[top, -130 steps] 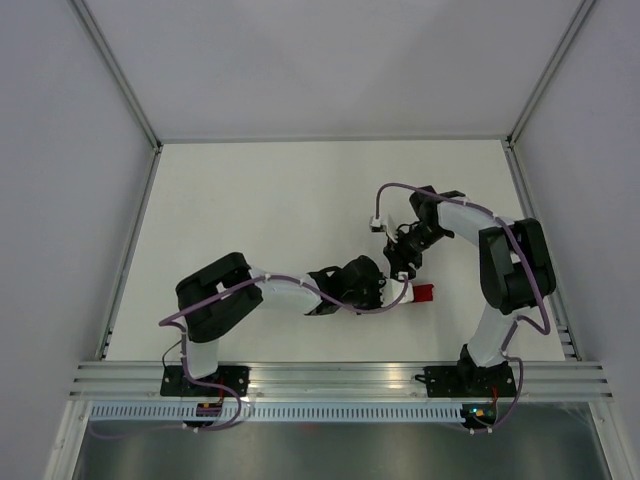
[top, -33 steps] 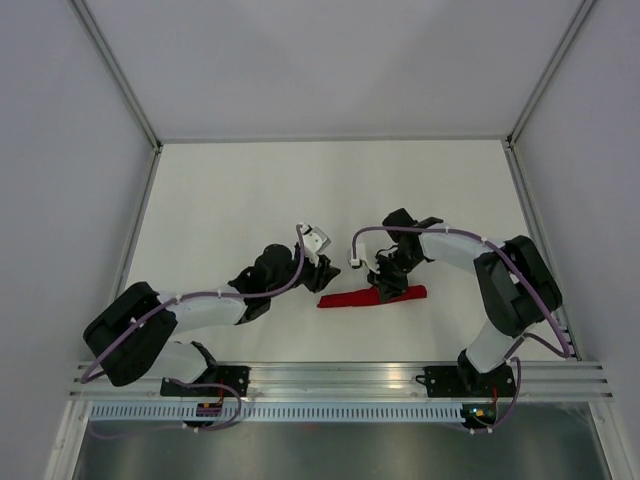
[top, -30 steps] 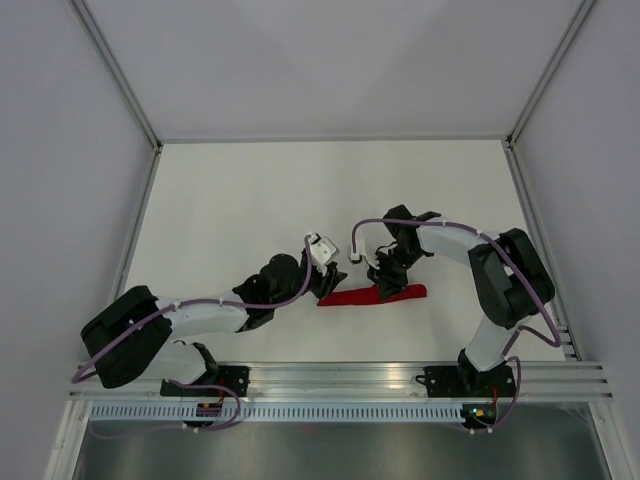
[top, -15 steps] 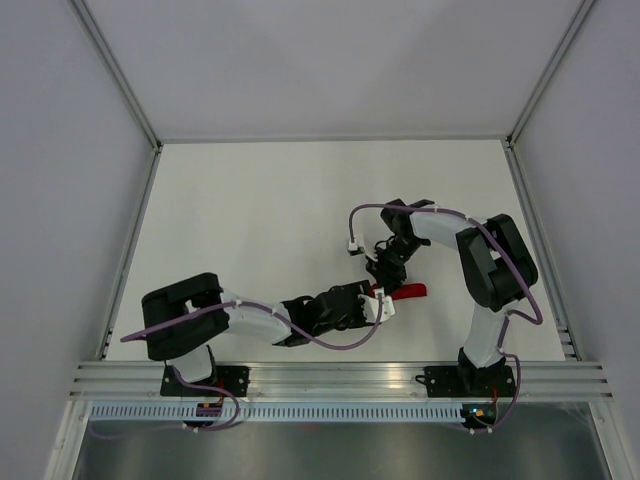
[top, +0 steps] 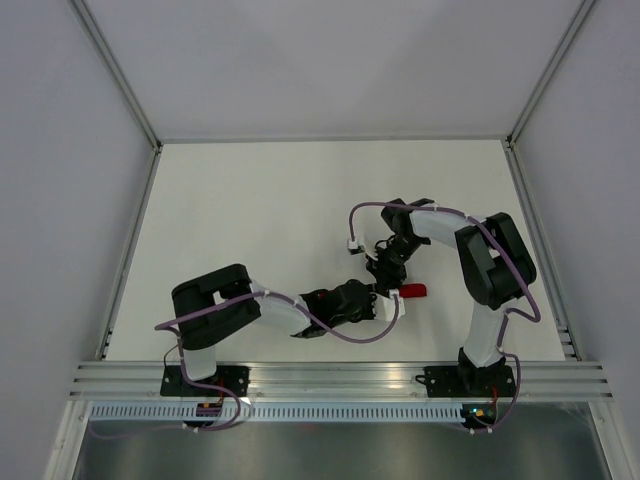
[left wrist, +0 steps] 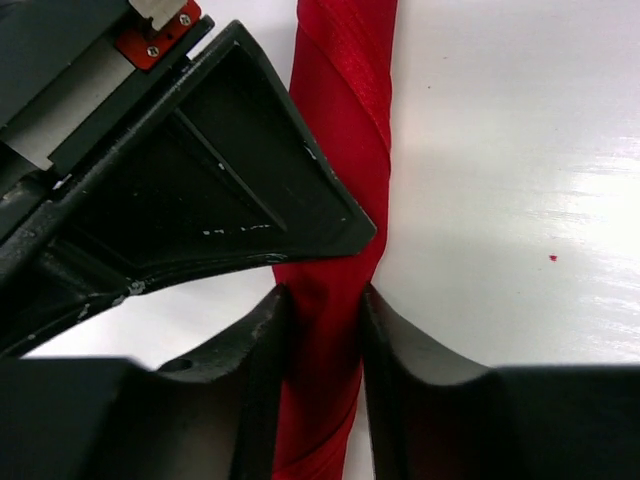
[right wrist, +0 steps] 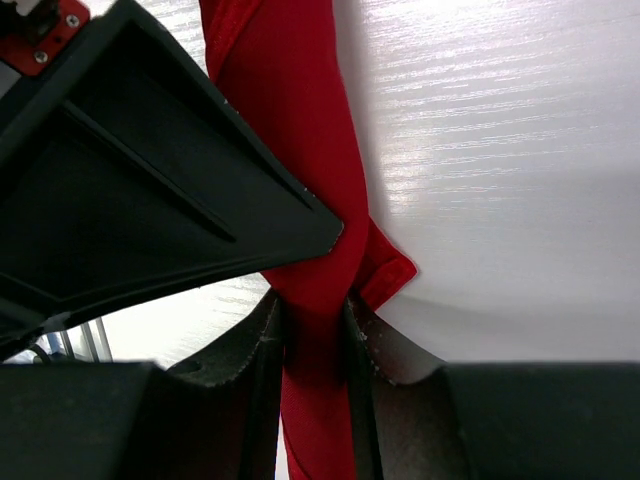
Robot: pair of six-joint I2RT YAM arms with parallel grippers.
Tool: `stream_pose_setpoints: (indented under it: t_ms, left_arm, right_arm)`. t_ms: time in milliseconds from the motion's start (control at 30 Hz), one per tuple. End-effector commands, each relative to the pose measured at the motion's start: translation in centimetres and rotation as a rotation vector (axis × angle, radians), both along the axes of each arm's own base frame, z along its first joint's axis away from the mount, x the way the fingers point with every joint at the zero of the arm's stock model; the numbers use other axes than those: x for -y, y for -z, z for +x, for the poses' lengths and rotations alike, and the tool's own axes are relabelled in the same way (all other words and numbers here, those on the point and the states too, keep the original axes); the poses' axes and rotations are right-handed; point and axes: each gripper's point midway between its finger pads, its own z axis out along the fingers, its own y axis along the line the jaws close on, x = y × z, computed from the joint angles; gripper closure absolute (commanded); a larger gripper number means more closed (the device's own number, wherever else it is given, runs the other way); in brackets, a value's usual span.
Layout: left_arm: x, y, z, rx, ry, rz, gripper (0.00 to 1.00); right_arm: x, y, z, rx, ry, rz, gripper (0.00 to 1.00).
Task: Fold the napkin, place the utensils inside, and roll it up
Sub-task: Roll the napkin with the utensil
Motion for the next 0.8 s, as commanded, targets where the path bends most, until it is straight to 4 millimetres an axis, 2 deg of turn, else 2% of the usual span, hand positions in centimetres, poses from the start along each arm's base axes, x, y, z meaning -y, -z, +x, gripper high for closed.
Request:
stream_pose_setpoints:
  t_ms: [0,100,167,267,367,500,533,567,767]
  left_arm:
    - [-0.3,1.3,0.2,-0.032,0.027,0.059,0.63]
    - [-0.5,2.1,-0.2,-0.077,0.032,0.086,0.79]
    - [-0.6,2.6,-0.5,-0.109,0.034,0.095,0.88]
    - [-0.7,3.1,-0.7,-0.163,0.025,0.106,0.95]
    - [-0.8,3.4,-0.9,-0.200,0.017,0.111,0.98]
    - [-0.8,3.9,-0.7,-0.255,-0.022,0.107,0.98]
    - [-0.7,4.0,-0.5,-0.286,-0.061,0.092,0.98]
    - [-0.8,4.3,-0.6,-0.289,-0.062,0.097,0.98]
    - [-0.4,4.5,0.1,-0.354,-0.185,0.061,0.97]
  right_arm:
    - [1.1,2.1,1.0,0.044,-0.041,-0.053,0.78]
    - [1.0,1.8,1.2,0.052,-0.036,-0.050,0.71]
    - [0.8,1.6,1.5,0.067,-0.032,-0.043,0.62]
    - [0.6,1.0,2.4,0.104,-0.006,-0.040,0.51]
    - [0.3,0.2,3.7,0.154,0.033,-0.037,0.43]
    - [0.0,-1.8,6.0,0.219,0.110,-0.027,0.39]
    - [0.1,-3.5,8.4,0.258,0.214,-0.014,0.37]
    - [0.1,-3.8,8.5,0.264,0.216,-0.011,0.37]
    - [1.8,-7.8,13.4,0.347,0.454,0.025,0.35]
